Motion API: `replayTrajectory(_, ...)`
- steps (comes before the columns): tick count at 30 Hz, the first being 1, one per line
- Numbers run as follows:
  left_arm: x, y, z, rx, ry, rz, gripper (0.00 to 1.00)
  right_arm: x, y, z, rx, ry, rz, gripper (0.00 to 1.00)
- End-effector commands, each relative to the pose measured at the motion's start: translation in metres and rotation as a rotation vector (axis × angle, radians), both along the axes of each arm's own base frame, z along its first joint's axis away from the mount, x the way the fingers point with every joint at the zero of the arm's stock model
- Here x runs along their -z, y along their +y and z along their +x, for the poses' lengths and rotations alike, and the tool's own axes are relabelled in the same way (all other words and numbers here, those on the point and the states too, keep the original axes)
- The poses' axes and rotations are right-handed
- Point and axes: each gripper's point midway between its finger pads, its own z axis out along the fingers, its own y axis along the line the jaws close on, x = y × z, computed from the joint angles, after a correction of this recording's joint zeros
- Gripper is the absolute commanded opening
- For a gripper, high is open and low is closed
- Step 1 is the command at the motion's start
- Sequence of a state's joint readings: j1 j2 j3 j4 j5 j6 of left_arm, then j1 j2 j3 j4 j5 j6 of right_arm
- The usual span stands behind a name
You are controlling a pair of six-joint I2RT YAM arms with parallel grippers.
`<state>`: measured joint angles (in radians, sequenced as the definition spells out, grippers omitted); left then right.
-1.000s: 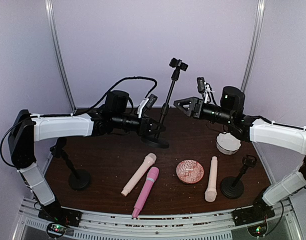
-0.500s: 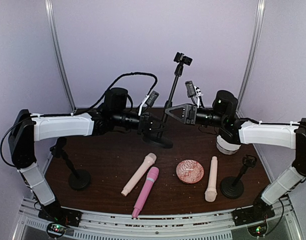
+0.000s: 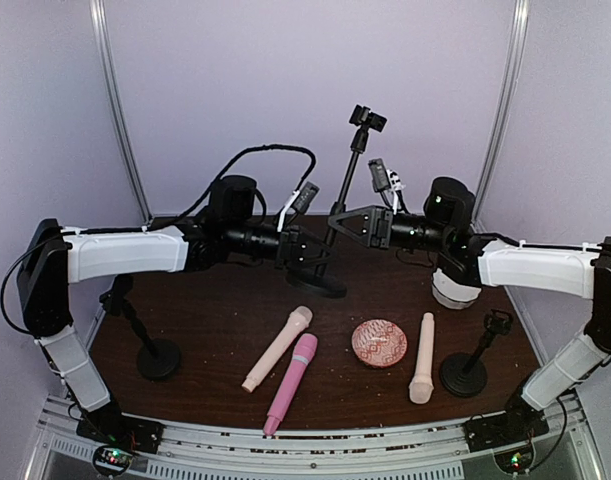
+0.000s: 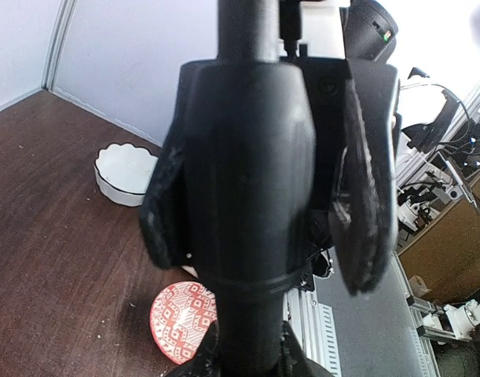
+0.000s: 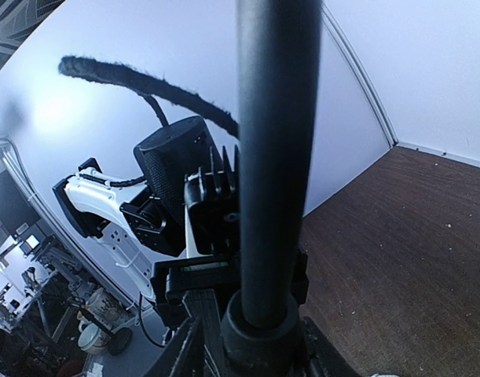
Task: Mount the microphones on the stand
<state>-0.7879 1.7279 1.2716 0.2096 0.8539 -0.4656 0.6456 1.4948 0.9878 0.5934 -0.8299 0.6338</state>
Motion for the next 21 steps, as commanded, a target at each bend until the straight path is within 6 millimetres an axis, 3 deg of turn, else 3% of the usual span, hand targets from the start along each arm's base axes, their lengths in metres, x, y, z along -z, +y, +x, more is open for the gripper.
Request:
replayTrajectory(1, -0.039, -0.006, -0.001, 0.032, -0.108, -0.101, 0.00, -0.022, 0.000, -0.003, -0.010, -0.032, 0.045, 0.34)
replayTrajectory(6, -0.038, -0.006, -0.001, 0.032, -0.108, -0.098, 0.00, -0.023, 0.000, 0.000, -0.024, -0.006, 0.094, 0.26)
replayTrajectory(10, -0.037, -0.006, 0.001, 0.019, -0.109, -0.090, 0.00, -0.019, -0.002, 0.009, 0.034, -0.008, 0.065, 0.02)
replayTrajectory(13, -0.031, -0.004, 0.013, -0.062, -0.119, -0.051, 0.00, -0.005, -0.005, 0.024, 0.174, -0.025, -0.047, 0.00)
replayTrajectory(15, -0.020, 0.002, 0.037, -0.215, -0.099, 0.021, 0.00, 0.009, -0.009, 0.031, 0.295, -0.063, -0.185, 0.00)
replayTrajectory(18, -0.014, 0.009, 0.053, -0.324, -0.094, 0.086, 0.02, 0.014, -0.012, 0.029, 0.358, -0.125, -0.272, 0.00)
replayTrajectory(21, -0.013, 0.017, 0.064, -0.402, -0.123, 0.124, 0.43, 0.018, -0.020, 0.035, 0.413, -0.133, -0.284, 0.00)
